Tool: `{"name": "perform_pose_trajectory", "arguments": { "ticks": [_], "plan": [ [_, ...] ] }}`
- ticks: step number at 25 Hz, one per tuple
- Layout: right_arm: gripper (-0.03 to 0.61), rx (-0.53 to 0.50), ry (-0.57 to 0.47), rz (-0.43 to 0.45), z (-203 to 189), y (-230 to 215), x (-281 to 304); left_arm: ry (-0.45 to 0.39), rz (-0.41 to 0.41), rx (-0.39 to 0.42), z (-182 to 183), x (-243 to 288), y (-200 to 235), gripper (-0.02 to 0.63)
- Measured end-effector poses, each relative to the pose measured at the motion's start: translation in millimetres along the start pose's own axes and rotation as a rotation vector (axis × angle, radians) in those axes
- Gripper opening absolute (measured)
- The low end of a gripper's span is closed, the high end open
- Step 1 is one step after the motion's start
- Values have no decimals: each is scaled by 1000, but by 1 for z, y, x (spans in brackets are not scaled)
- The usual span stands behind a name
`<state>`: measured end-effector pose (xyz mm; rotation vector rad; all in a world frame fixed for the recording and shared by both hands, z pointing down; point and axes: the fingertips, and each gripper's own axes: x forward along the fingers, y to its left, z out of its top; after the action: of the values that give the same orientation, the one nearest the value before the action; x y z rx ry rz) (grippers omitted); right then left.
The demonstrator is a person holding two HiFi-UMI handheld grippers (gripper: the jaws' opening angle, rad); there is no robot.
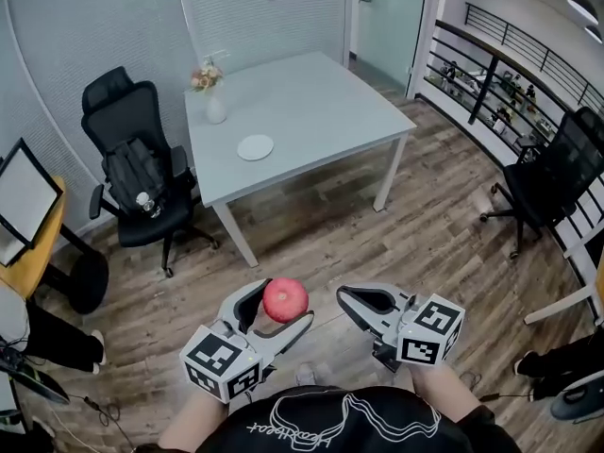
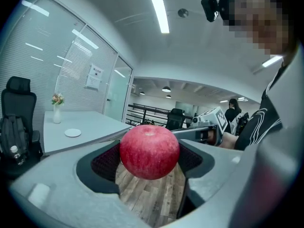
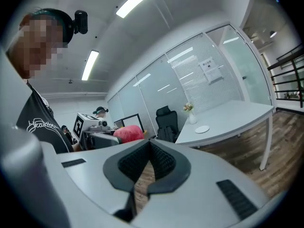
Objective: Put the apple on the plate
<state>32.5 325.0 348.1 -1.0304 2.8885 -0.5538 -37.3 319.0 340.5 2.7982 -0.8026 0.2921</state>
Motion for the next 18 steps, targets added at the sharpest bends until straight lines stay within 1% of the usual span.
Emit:
{"name": "perform_pose_trajectory", "arguments": {
  "ticks": [4, 8, 13, 18],
  "plan": [
    [8, 19, -24, -25, 17, -26, 31, -11, -14, 8, 13, 10, 42, 362],
    [8, 24, -27, -36, 17, -45, 55, -12, -5, -3, 12, 16, 77, 362],
    [8, 32, -2, -10, 19, -62, 88, -27, 29, -50, 16, 19, 116, 362],
    [8, 24, 9, 23, 29, -90, 120, -27, 58, -57, 18, 38, 150, 362]
  ]
}}
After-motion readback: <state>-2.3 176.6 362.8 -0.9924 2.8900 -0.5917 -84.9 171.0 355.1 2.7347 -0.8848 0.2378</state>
